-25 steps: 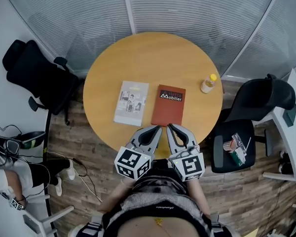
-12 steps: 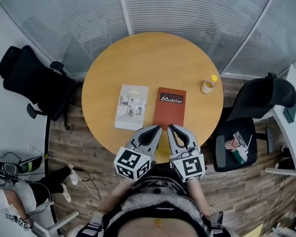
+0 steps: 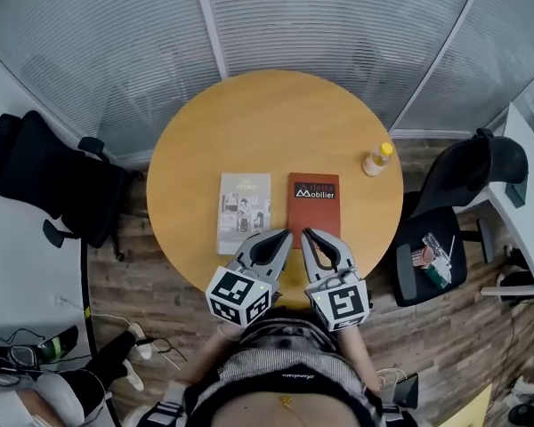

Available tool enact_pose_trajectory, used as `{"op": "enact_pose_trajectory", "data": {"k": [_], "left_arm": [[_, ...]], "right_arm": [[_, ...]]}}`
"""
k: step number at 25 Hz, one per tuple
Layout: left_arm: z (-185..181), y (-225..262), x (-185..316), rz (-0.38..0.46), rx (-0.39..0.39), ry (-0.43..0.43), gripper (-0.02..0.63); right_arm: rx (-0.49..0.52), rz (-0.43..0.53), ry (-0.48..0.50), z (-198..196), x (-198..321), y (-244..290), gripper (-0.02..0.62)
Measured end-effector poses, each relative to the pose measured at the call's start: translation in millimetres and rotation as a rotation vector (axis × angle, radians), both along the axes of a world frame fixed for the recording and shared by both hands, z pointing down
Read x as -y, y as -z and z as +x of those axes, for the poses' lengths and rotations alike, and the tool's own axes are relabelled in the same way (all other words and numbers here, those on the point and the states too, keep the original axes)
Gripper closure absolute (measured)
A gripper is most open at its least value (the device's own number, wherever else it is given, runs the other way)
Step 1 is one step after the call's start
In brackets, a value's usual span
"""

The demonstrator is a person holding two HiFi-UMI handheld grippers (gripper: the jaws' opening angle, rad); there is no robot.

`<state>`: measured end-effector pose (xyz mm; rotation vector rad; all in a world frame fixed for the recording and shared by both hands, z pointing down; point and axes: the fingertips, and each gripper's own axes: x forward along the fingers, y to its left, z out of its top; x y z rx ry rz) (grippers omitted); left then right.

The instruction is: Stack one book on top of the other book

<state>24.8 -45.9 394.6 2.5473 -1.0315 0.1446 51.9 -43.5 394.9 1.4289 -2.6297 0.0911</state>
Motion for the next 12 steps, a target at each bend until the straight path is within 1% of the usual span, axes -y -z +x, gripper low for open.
{"op": "enact_pose_trajectory", "data": {"k": [2,7,12], "left_arm": [[-9,-1,5,-0.002,-0.004,-0.012,0.588],[-32,-6,14,-0.005,-0.008,-0.034,0.588],[-46,-12,18,-0.014,-0.017,-0.069,0.588]], "right_arm": [[0.004,-0.015,-0.014,-10,5,0,0.569],[-0.02,0.0,-0.027,-33,13,-3,0.569],[-0.035,-0.008,-0.074,-45,16,-13,0.569]]}}
